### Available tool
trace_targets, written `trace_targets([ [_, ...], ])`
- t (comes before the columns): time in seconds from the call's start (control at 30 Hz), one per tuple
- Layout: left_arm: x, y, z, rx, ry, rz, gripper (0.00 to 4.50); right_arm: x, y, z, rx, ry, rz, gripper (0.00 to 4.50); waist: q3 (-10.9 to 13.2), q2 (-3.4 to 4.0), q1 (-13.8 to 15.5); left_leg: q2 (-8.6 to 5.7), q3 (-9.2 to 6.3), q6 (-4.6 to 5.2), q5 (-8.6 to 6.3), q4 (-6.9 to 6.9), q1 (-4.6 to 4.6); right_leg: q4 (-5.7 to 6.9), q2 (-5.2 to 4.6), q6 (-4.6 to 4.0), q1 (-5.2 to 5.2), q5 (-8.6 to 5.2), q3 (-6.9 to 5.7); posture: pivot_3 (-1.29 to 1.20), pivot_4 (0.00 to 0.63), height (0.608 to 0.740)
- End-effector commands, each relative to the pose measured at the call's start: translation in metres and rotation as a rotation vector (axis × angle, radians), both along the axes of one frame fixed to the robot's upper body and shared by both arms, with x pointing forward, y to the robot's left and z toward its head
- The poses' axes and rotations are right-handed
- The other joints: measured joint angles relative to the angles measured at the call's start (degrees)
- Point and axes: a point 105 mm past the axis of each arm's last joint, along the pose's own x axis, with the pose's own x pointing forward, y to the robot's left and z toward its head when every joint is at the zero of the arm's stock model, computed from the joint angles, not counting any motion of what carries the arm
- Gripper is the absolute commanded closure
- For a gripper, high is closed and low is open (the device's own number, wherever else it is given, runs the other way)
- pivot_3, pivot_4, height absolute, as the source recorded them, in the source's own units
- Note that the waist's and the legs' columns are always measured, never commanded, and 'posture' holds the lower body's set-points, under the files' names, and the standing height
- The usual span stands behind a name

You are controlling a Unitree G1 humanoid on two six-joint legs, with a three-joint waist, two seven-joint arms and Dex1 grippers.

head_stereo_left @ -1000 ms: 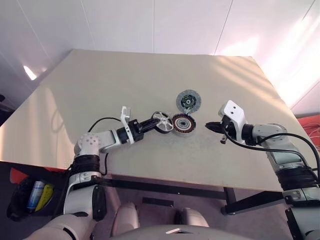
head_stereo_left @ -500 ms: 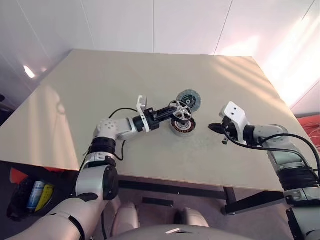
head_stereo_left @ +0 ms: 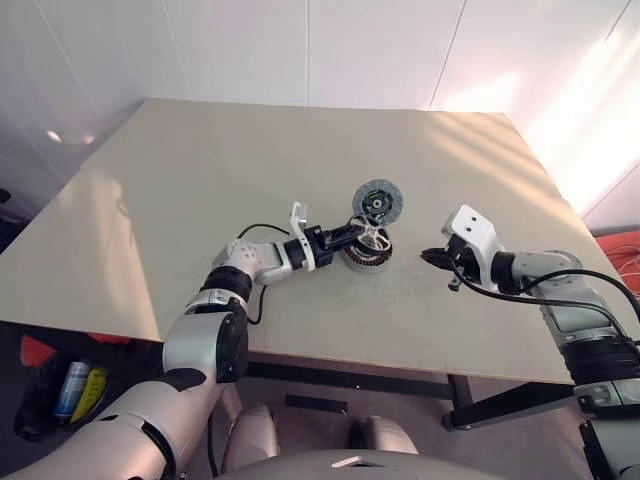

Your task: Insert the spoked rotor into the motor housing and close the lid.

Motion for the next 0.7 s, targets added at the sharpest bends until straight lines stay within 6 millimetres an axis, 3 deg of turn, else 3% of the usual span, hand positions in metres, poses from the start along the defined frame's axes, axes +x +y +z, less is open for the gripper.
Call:
trace_targets([
  [0.03, 0.005, -0.004, 0.014, -0.015, -0.054, -0.007, 4.14, 0.005, 0.000, 0.021, 0.002, -0.078, 0.005, 4.35, 0.00, 0.00, 0.00, 0.00, 0.00, 0.01, 0.00, 0.00, 0.00, 0.00, -0.01, 0.00, 0.00, 0.00, -0.02, 0.00, 0.000, 0.740],
  [0.57, 0.006, -0.006, 0.006, 0.026, -0.073, 0.010, 4.14, 0.007, 0.003, 0.022, 0.003, -0.094, 0.005, 4.35, 0.00, 0.00, 0.00, -0.07, 0.00, 0.10, 0.05, 0.00, 0.01, 0.01, -0.16, 0.00, 0.07, 0.00, -0.14, 0.00, 0.000, 0.740],
  [0.63, 0.005, -0.007, 0.005, 0.029, -0.061, 0.005, 3.42, 0.008, 0.004, 0.022, 0.004, -0.098, 0.004, 4.35, 0.00, 0.00, 0.00, -0.09, -0.01, 0.12, 0.06, 0.00, 0.00, 0.02, -0.20, 0.00, 0.07, 0.00, -0.16, 0.00, 0.000, 0.740],
  [0.7, 0.006, -0.007, 0.001, 0.041, -0.027, 0.014, 3.21, 0.009, 0.004, 0.023, 0.004, -0.102, 0.004, 4.35, 0.00, 0.00, 0.00, -0.11, -0.01, 0.15, 0.07, 0.00, 0.00, 0.02, -0.23, 0.00, 0.08, 0.00, -0.17, 0.00, 0.000, 0.740],
])
